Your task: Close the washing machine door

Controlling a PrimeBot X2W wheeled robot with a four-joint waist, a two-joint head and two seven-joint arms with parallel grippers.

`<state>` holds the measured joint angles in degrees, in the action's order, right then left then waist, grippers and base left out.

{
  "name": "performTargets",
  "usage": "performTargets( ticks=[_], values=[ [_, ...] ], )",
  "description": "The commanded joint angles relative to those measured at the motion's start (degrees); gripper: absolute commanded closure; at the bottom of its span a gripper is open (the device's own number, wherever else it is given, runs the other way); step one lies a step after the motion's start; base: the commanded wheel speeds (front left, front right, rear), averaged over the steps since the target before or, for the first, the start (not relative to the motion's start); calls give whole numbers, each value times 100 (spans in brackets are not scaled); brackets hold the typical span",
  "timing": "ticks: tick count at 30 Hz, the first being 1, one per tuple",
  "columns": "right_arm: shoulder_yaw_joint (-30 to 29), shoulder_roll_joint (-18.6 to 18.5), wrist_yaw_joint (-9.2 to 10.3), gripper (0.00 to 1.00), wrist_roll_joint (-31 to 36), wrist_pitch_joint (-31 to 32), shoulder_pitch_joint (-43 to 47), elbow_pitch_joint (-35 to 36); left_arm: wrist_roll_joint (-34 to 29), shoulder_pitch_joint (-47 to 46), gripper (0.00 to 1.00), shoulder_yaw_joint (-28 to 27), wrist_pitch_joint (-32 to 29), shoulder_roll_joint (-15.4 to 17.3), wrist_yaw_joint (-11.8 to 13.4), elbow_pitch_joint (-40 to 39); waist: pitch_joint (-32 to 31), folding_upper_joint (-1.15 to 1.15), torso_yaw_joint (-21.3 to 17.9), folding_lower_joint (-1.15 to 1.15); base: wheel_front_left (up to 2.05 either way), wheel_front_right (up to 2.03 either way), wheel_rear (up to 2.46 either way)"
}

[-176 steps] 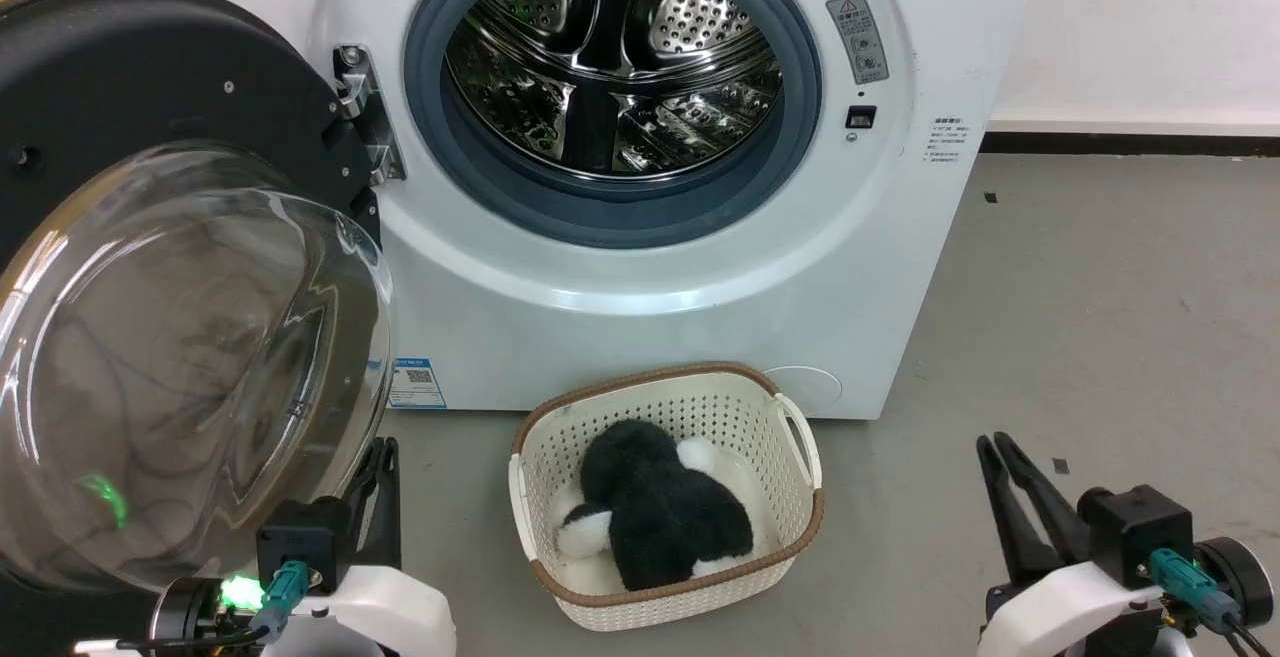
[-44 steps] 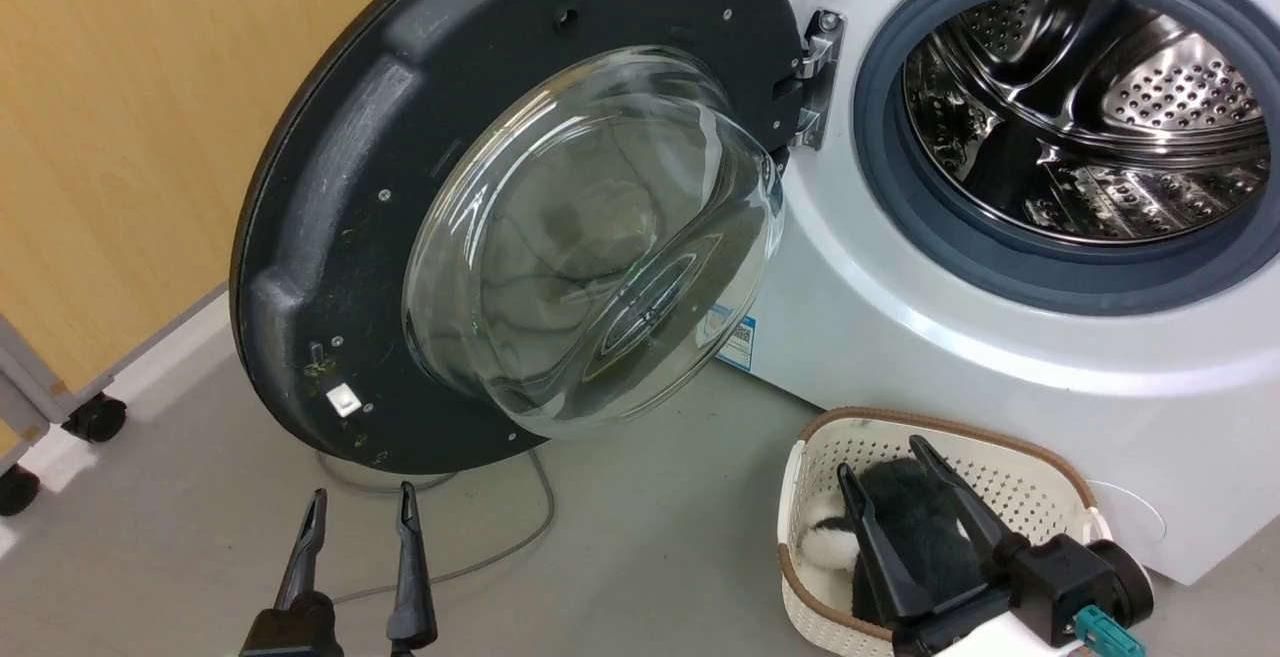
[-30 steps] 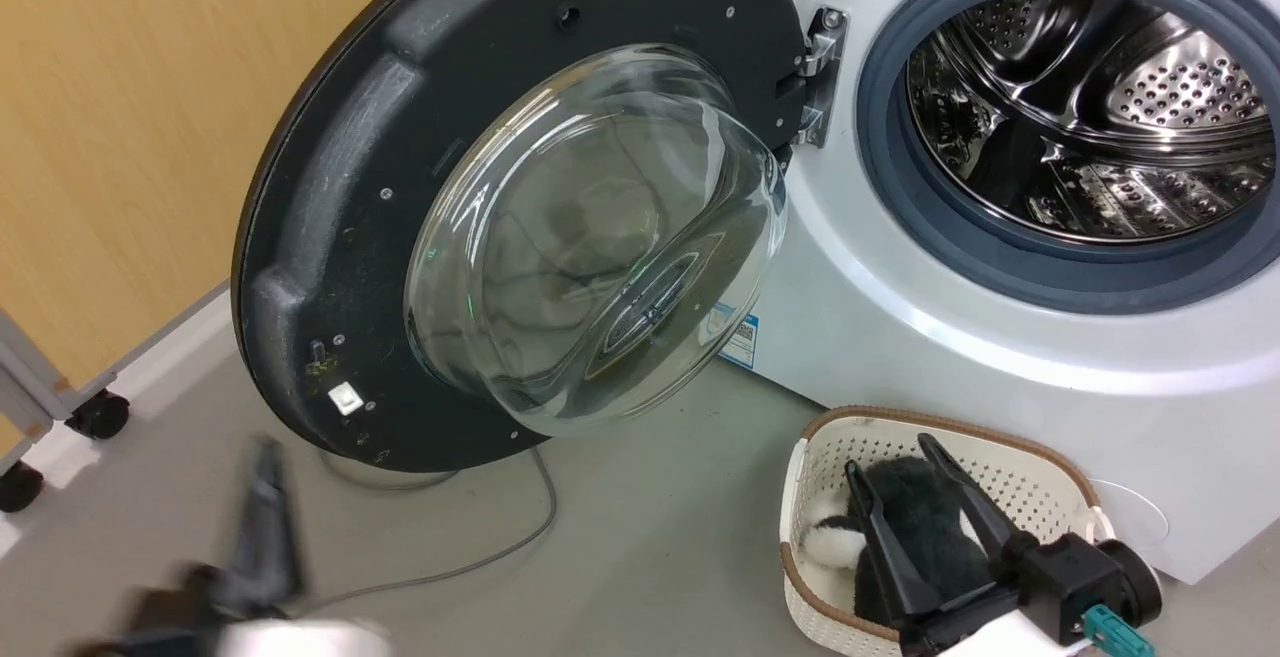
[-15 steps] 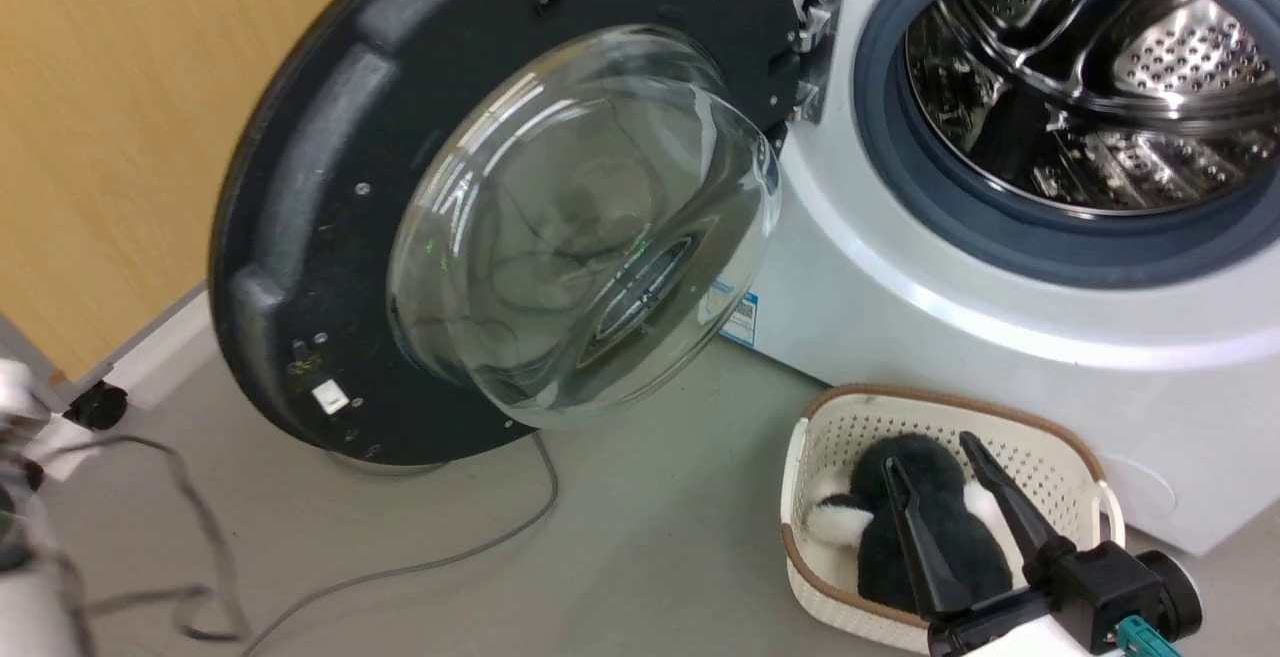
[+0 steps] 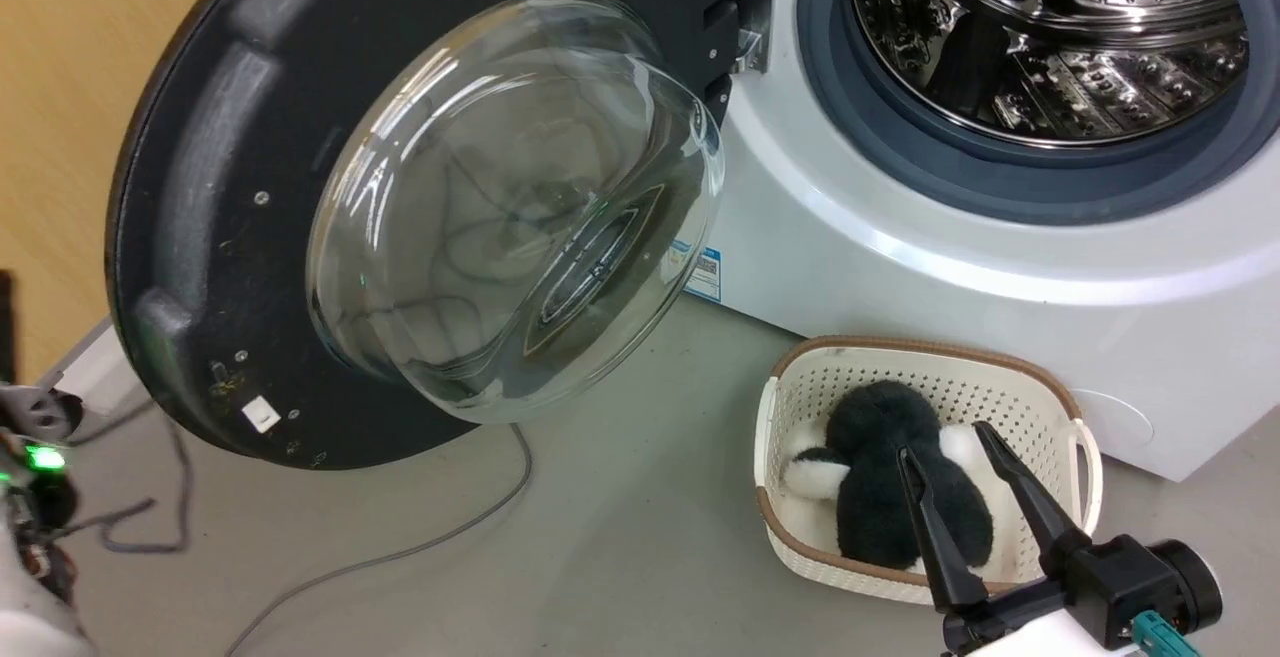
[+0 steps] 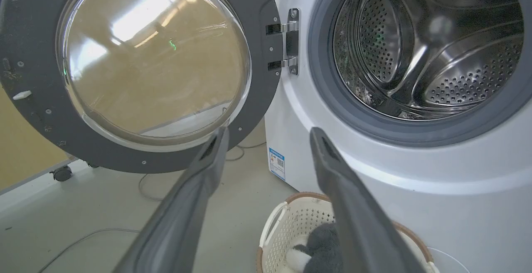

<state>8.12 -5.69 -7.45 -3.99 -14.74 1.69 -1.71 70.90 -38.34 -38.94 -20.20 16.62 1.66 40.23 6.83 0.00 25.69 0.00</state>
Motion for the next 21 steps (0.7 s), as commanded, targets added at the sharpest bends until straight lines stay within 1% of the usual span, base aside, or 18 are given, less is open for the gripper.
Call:
performTargets(
  ticks=[1,7,10,16,21],
  values=[
    [-7,-38,-3,0,34,-26,-56,27,46,-71,100,84,-189,-33,-129,143,-3,0,-12,0,0,0,0],
    [-45,5,-3,0,95,-26,-58,31,199,-8,100,337,-973,-86,-486,361,-63,0,-35,0,0,0,0],
    [-89,43,-3,0,104,-26,-41,31,226,83,100,456,-1292,-107,-586,338,-125,0,-36,0,0,0,0],
    [-94,119,-3,0,89,-26,26,-24,267,404,100,697,-2015,-147,-649,160,-309,0,-60,0,0,0,0],
    [-68,199,-3,0,43,-26,95,-70,459,823,100,783,-2642,-306,-677,-271,-518,0,-130,0,0,0,0]
  ],
)
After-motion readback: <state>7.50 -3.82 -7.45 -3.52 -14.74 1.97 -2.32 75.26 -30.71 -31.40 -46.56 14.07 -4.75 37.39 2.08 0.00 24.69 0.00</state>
